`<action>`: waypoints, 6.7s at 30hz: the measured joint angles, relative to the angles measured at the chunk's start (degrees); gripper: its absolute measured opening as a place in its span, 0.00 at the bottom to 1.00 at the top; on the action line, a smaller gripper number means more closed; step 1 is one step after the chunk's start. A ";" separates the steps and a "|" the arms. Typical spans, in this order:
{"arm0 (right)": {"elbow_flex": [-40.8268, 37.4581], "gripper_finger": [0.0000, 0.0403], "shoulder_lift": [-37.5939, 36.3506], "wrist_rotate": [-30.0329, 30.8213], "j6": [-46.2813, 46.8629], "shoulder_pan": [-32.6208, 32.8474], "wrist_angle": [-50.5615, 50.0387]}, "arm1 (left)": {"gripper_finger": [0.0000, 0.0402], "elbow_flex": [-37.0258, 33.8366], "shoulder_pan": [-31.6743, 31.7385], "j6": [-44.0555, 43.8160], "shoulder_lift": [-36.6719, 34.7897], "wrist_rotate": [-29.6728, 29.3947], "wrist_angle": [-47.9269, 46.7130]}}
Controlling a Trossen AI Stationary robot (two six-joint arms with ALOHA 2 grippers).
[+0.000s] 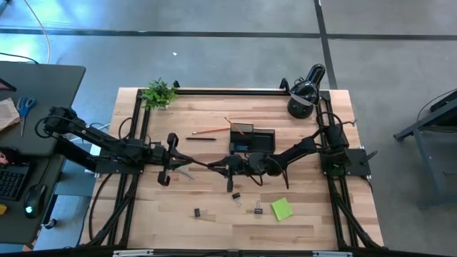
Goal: Pick and place office supplies into organizer
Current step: Put the black pen into the desk organizer, then put the yellow scissors into the desk organizer
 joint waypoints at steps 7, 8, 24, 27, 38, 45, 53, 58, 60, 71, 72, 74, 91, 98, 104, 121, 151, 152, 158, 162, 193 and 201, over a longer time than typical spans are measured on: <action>0.04 0.05 0.00 -0.82 0.96 -0.16 -2.31 | 0.01 0.00 0.00 0.48 0.02 0.19 -1.22; 0.04 0.05 0.00 -0.92 1.17 -0.27 -2.41 | 0.01 0.00 0.00 0.49 0.02 0.19 -1.39; -0.24 0.22 0.24 -4.84 2.54 -0.48 -4.85 | 0.00 0.09 0.00 2.15 0.07 3.72 -3.03; -0.22 0.28 0.20 -5.88 3.72 -0.62 -5.81 | 0.00 0.11 0.00 2.92 0.06 5.98 -4.10; -0.20 0.34 -0.07 -8.79 4.87 -0.84 -6.98 | 0.00 0.09 -0.04 2.87 0.11 7.40 -8.41; 1.91 0.33 0.04 -7.98 7.24 -1.74 -7.63 | 0.00 0.09 -0.02 2.92 0.11 7.20 -8.50; 18.76 0.33 4.90 -10.92 5.56 -1.93 -28.65 | 0.00 2.73 0.00 3.54 0.15 6.35 -15.18; 25.87 0.33 5.81 -10.69 2.74 -1.91 -42.92 | 0.00 3.06 0.00 3.53 0.15 6.35 -16.91; 27.20 0.33 5.81 -10.64 1.59 -1.89 -43.18 | 0.00 3.06 0.00 3.55 0.15 6.37 -17.14; 28.00 0.26 5.79 -7.61 -0.40 -1.87 -45.68 | 0.00 3.06 0.00 4.05 0.15 6.37 -18.11; 28.00 0.22 5.79 -7.54 -0.95 -1.87 -45.68 | 0.00 3.06 0.00 4.18 0.15 6.20 -18.11; 28.00 0.14 5.79 -7.56 -2.07 -1.87 -45.66 | 0.00 3.06 0.04 4.18 0.15 6.11 -18.24; 27.97 0.06 5.77 7.13 -5.04 -0.52 -44.41 | 0.33 3.07 0.00 3.51 -0.27 -1.09 -19.46; 27.93 0.04 4.86 13.65 -5.00 -0.34 -49.89 | 0.44 3.06 -0.02 2.55 -5.72 -2.70 -23.72; 27.80 0.05 -1.26 22.46 -5.25 0.14 -56.87 | 0.46 3.06 -0.02 0.23 -14.95 -6.86 -32.21; -17.05 0.04 -18.99 17.99 -4.71 -13.70 -3.66 | 0.46 3.02 -0.02 -1.45 -16.86 -3.97 -29.19; -18.45 0.25 -17.70 11.93 3.63 -18.48 -13.77 | 0.46 3.02 -0.02 -1.21 -5.40 -1.98 -18.57; -18.44 0.26 -17.70 11.93 3.61 -18.48 -13.64 | 0.46 3.02 -0.02 -1.21 -5.42 -1.98 -18.55; -18.45 0.32 -17.70 12.23 4.27 -17.64 -12.67 | 0.46 3.02 -0.02 -1.20 -5.42 -2.00 -18.73; -18.43 0.33 -17.70 12.11 3.69 -15.65 -11.65 | 0.46 3.02 -0.02 -0.41 -5.42 -2.00 -18.75; -18.45 0.35 -17.77 3.18 7.08 -5.27 -4.01 | 0.46 3.02 -0.02 -1.24 -5.44 1.02 -17.93; -18.43 0.30 -17.75 5.37 8.03 0.36 -7.44 | 0.46 3.02 -0.02 -1.24 -5.44 0.69 -18.80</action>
